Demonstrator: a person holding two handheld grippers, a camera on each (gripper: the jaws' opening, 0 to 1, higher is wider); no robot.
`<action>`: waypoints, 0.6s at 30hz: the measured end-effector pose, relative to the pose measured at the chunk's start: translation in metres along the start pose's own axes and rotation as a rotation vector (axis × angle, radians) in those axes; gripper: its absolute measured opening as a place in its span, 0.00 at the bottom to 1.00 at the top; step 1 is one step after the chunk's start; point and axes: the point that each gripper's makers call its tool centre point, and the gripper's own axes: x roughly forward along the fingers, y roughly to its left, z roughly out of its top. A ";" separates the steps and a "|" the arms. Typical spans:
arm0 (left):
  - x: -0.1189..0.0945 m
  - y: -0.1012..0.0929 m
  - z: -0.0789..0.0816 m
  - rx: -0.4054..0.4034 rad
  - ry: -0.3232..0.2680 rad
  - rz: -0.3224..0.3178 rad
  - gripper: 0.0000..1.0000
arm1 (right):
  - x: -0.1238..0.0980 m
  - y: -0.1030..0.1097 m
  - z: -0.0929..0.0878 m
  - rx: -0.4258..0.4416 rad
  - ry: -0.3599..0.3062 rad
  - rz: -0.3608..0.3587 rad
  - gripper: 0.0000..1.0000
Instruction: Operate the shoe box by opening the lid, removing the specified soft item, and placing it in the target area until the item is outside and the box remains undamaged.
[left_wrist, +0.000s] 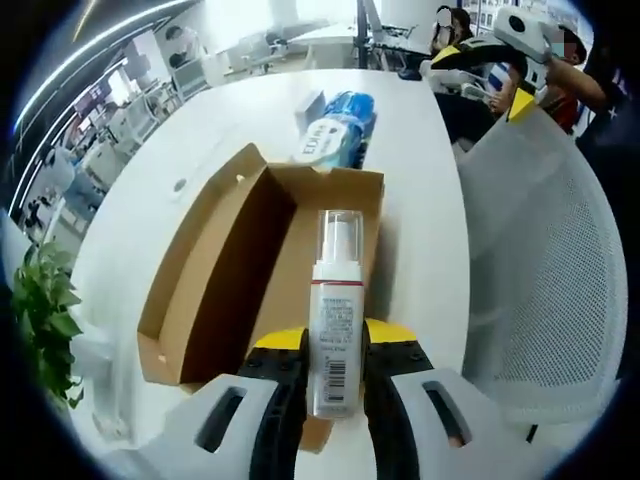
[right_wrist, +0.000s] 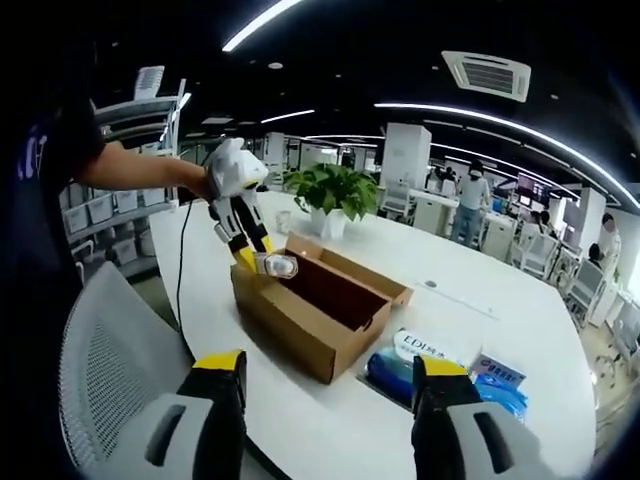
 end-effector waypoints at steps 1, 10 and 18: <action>-0.001 -0.001 0.001 -0.001 -0.004 -0.002 0.19 | 0.001 0.001 0.001 -0.003 -0.001 0.005 0.63; -0.008 -0.015 0.012 0.015 -0.043 -0.015 0.19 | 0.009 0.010 0.007 -0.025 -0.017 0.051 0.56; -0.013 -0.022 0.025 0.028 -0.115 -0.012 0.19 | 0.020 0.020 0.016 -0.065 -0.031 0.109 0.51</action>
